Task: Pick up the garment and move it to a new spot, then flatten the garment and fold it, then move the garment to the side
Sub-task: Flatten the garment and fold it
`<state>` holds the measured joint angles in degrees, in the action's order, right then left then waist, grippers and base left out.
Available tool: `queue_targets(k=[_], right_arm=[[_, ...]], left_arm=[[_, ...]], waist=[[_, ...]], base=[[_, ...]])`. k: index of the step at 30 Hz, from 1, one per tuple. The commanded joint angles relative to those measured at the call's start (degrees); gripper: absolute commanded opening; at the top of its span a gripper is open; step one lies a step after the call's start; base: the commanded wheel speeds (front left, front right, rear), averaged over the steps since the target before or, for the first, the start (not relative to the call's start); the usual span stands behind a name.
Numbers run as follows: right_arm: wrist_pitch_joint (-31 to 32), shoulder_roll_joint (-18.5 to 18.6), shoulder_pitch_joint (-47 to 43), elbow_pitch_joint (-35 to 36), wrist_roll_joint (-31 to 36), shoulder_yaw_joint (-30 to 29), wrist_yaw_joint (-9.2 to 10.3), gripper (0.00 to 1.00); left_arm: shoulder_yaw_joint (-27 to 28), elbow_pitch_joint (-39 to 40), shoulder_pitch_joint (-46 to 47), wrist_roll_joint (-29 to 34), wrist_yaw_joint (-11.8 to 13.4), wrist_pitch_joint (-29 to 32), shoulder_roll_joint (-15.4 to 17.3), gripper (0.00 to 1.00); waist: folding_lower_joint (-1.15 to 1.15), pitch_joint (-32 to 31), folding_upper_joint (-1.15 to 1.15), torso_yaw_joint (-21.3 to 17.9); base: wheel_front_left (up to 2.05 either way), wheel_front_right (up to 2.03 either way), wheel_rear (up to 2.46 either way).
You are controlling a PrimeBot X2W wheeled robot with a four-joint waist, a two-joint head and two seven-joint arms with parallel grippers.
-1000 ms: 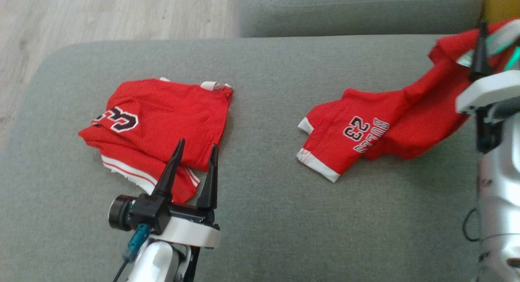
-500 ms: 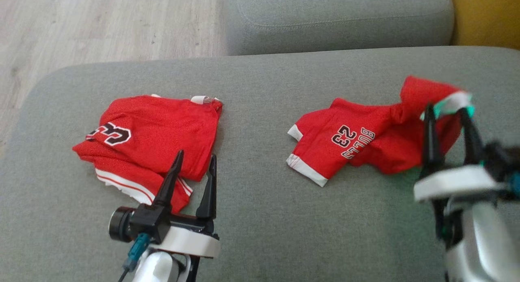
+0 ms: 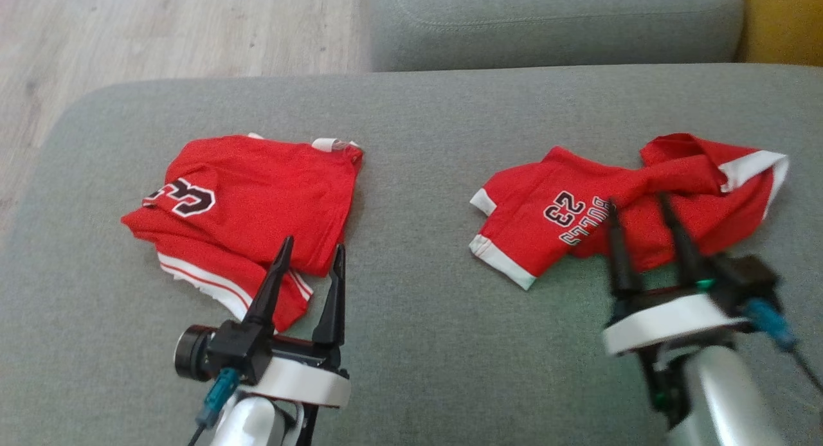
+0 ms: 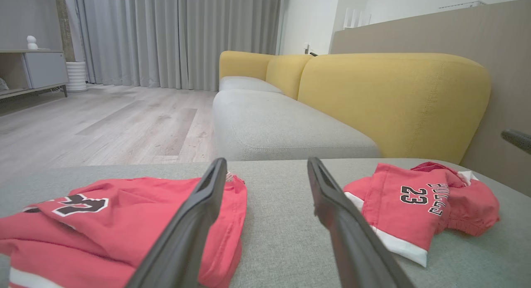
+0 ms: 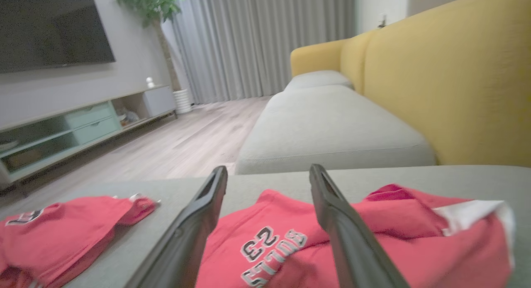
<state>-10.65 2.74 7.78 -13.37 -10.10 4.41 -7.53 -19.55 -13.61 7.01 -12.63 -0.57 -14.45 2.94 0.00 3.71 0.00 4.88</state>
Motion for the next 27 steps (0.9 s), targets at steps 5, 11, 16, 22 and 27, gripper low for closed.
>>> queue_targets(k=[5, 11, 16, 22, 27], right_arm=[[3.3, 0.1, 4.5, 0.2, 2.3, 9.1, 0.04, 1.00], [9.2, 0.1, 8.8, -8.9, 6.0, 14.8, 0.04, 1.00], [12.1, 0.1, 12.1, -15.9, 6.0, 15.6, 0.04, 1.00], [13.2, 0.1, 14.7, -21.9, 8.4, 13.5, 0.04, 1.00], [13.9, 0.1, 15.9, -25.8, 7.3, 13.8, 0.04, 0.46]], left_arm=[[1.4, 1.9, 3.3, -0.3, 0.0, -0.5, -0.1, 1.00], [0.2, 1.7, 4.4, -1.1, -0.1, -0.5, -0.1, 1.00], [-0.7, 2.1, 5.4, -2.0, 0.3, -0.5, -0.1, 1.00], [-1.1, 2.4, 5.9, -2.5, 0.6, -0.5, -0.1, 1.00], [-0.8, 2.6, 6.1, -2.3, 0.8, -0.5, -0.1, 1.00]], waist=[[0.00, 1.3, 0.00, 1.6], [0.00, 3.2, 0.00, 4.4], [0.00, 4.8, 0.00, 6.7], [0.00, 6.3, 0.00, 8.3], [0.00, 6.8, 0.00, 8.5]], base=[[0.00, 0.00, 0.00], [0.00, 0.00, 0.00], [0.00, 0.00, 0.00], [0.00, 0.00, 0.00], [0.00, 0.00, 0.00]])
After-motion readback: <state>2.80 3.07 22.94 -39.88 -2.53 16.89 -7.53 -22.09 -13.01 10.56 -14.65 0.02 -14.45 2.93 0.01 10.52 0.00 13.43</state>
